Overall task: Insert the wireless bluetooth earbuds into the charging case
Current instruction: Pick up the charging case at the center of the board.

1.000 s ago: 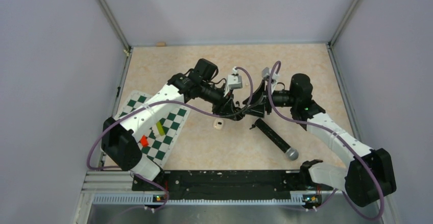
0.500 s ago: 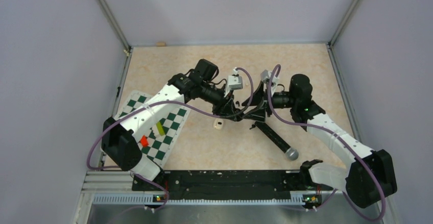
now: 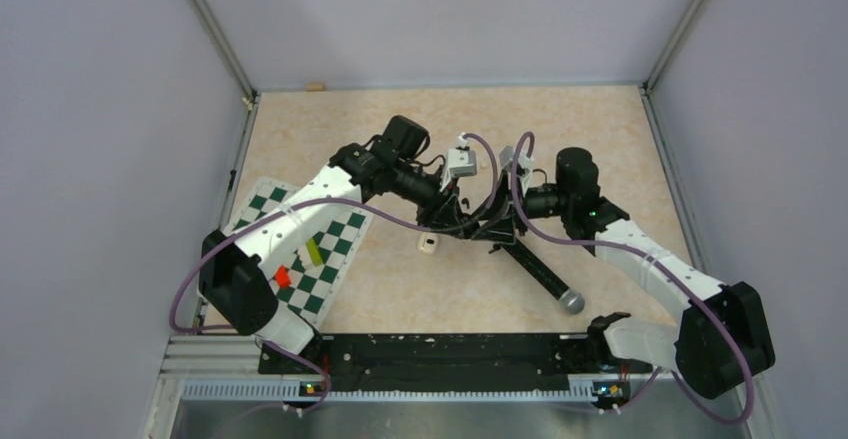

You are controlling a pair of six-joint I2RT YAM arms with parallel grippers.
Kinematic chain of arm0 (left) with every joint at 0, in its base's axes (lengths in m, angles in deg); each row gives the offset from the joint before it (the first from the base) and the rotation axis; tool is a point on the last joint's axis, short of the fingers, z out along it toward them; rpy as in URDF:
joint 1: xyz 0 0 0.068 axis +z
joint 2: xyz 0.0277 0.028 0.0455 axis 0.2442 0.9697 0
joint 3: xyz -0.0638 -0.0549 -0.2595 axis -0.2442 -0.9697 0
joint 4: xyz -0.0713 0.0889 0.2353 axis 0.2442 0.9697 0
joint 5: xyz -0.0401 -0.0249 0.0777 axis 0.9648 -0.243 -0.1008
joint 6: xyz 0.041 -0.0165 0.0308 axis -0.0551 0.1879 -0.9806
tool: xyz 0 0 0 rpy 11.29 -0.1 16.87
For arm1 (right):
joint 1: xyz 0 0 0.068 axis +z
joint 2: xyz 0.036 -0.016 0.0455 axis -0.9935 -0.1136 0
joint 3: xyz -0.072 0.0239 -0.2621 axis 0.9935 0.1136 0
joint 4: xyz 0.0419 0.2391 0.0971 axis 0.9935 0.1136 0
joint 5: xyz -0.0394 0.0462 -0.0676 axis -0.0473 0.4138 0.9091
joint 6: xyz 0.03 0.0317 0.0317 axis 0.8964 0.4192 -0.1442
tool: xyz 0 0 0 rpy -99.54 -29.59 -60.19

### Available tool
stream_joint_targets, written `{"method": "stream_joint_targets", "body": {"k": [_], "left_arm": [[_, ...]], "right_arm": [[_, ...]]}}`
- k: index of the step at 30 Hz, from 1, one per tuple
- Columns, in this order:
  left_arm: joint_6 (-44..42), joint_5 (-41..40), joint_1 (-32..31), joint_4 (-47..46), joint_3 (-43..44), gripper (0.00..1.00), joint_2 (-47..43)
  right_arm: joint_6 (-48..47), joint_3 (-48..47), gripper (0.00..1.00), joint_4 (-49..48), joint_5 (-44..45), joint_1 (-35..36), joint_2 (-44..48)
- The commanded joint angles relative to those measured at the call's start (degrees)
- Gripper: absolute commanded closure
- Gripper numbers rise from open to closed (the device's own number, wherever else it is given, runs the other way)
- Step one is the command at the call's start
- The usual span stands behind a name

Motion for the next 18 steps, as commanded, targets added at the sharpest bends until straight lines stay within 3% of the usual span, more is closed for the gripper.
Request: {"method": "stream_joint_targets", "body": {"k": [1, 6, 8, 13, 18], "left_arm": [[-1.47, 1.10, -0.40, -0.22, 2.10, 1.00, -1.16], [-1.55, 0.34, -0.69, -0.22, 2.08, 1.00, -1.04], [-1.49, 0.10, -0.71, -0.23, 2.22, 0.92, -0.96], [-1.31, -0.59, -0.68, -0.22, 2.46, 0.70, -1.03], [-1.46, -1.24, -0.68, -0.24, 2.26, 0.62, -1.50]], "right_arm": [[-0.68, -2.26, 0.53, -1.20, -2.51, 0.99, -0.47], [2.15, -1.74, 0.78, -4.45, -3.53, 0.91, -0.07], [2.18, -1.67, 0.86, -4.60, -3.46, 0.92, 0.16], [1.37, -1.81, 0.91, -4.02, -2.30, 0.79, 1.29], [1.38, -1.75, 0.92, -4.19, -2.21, -0.20, 2.09]]}}
